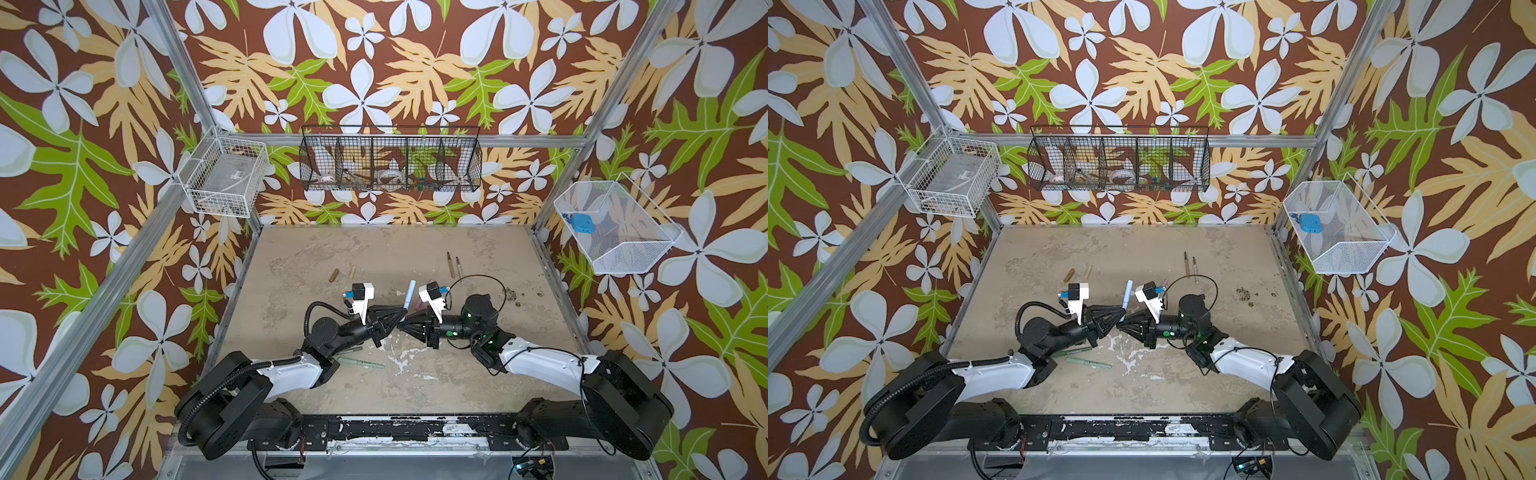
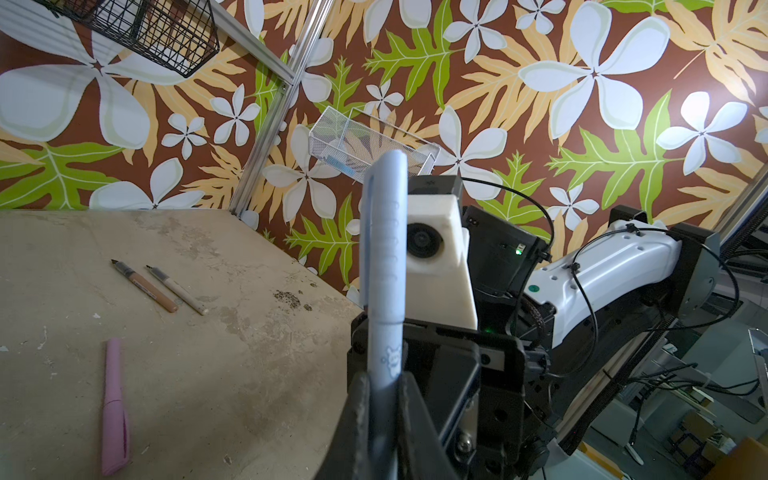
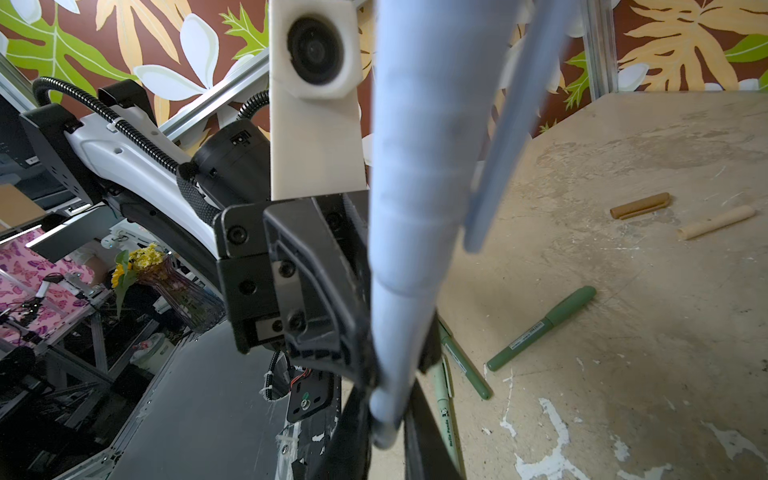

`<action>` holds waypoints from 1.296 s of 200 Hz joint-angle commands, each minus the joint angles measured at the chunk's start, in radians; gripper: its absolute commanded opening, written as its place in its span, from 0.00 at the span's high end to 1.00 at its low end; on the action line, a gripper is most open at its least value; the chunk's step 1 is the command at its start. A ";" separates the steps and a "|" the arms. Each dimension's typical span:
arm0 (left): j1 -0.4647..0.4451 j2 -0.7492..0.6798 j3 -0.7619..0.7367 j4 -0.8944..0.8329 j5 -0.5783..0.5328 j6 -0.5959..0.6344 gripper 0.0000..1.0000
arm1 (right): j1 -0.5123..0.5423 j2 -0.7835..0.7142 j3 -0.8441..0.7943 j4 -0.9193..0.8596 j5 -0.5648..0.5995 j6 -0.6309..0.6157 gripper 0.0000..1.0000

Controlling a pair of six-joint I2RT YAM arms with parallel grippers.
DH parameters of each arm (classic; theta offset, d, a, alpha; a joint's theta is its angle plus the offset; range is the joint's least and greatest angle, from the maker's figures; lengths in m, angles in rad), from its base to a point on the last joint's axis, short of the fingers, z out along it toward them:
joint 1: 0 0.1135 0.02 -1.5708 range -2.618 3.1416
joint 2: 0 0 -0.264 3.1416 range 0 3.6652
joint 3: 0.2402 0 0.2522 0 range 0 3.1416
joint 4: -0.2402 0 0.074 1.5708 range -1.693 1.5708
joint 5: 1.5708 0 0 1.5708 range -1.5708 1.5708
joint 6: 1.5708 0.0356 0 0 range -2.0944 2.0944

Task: Open the pen caps
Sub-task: 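Bring the light blue pen's cap end between the open right gripper fingers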

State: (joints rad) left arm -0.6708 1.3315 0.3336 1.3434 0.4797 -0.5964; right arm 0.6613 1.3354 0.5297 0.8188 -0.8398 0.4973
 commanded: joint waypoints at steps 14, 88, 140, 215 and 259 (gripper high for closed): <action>-0.006 0.000 0.009 0.043 0.016 -0.006 0.98 | 0.003 -0.004 0.003 0.039 -0.019 0.000 0.91; -0.006 -0.115 0.006 -0.135 -0.093 0.091 0.51 | 0.016 -0.061 0.049 -0.223 0.182 -0.149 1.00; -0.006 -0.265 0.012 -0.361 -0.294 0.167 0.40 | 0.123 -0.061 0.152 -0.520 0.596 -0.312 1.00; -0.006 -0.261 0.036 -0.456 -0.393 0.176 0.44 | 0.192 -0.023 0.205 -0.608 0.708 -0.365 1.00; -0.006 -0.261 0.043 -0.476 -0.410 0.185 0.46 | 0.221 -0.004 0.222 -0.630 0.721 -0.389 1.00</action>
State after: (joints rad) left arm -0.6758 1.0718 0.3664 0.8860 0.0910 -0.4244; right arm 0.8703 1.3224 0.7387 0.2035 -0.1448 0.1314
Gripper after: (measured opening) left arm 0.548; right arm 0.072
